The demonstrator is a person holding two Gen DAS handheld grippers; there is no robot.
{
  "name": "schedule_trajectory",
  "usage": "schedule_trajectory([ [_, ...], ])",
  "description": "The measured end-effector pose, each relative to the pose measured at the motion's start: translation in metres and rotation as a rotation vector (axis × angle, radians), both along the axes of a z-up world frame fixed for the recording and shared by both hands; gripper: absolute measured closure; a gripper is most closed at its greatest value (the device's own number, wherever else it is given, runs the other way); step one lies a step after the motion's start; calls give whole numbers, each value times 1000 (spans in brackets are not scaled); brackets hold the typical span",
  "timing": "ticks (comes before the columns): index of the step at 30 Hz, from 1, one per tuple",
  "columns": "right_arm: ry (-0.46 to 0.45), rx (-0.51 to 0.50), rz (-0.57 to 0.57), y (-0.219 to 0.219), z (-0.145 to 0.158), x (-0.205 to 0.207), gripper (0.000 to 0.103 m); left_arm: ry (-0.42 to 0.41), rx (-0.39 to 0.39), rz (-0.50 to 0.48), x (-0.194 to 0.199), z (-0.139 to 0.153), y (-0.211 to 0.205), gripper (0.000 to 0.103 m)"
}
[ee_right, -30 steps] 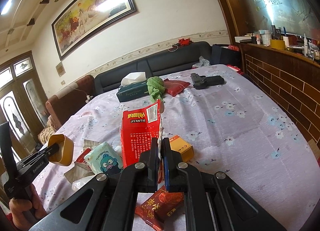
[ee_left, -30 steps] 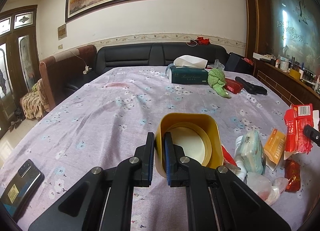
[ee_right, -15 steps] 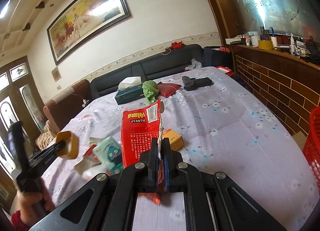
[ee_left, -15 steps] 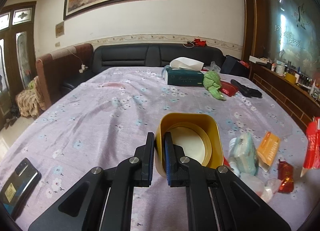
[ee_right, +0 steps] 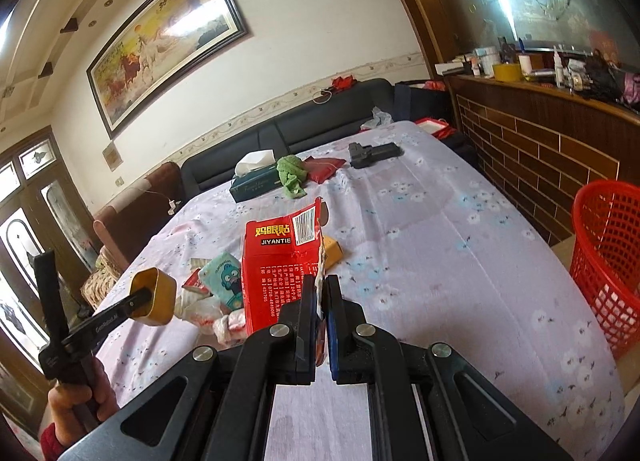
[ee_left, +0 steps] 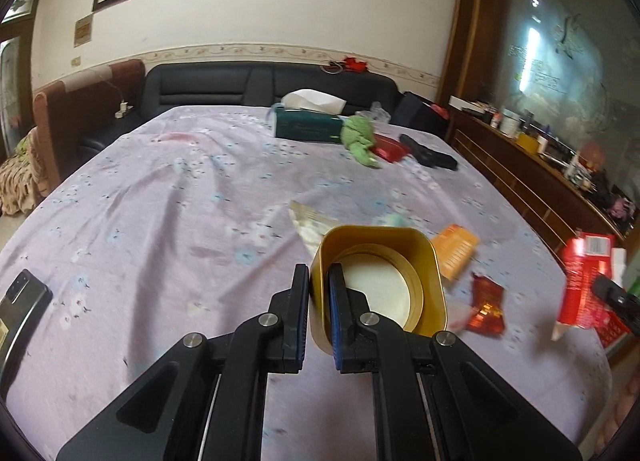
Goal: Collect trash
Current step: 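Lift both items, carry them to the red basket and open both grippers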
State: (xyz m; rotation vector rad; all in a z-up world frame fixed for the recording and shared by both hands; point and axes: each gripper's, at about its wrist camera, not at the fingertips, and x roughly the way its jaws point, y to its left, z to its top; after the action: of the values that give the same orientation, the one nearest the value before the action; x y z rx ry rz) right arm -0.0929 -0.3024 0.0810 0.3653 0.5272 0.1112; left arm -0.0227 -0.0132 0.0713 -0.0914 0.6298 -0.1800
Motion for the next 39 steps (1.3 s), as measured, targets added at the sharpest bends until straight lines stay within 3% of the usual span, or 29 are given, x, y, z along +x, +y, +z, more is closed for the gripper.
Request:
schedule_trajectory([
  [14,-7,42,-94,-49,2,-22,98,9,21,-232,-21,21,-106,94],
  [30,-24,76,-522,-229,14,-100,98,72,-17,-665,-43,52,-315,94],
  [37,23,67,-602,-276,1,-104,96,102,8,-747,-41,41,-402,93],
  [39,39,54,-614,-285,-4,-101,96,118,21,-761,-34,33,-423,83],
])
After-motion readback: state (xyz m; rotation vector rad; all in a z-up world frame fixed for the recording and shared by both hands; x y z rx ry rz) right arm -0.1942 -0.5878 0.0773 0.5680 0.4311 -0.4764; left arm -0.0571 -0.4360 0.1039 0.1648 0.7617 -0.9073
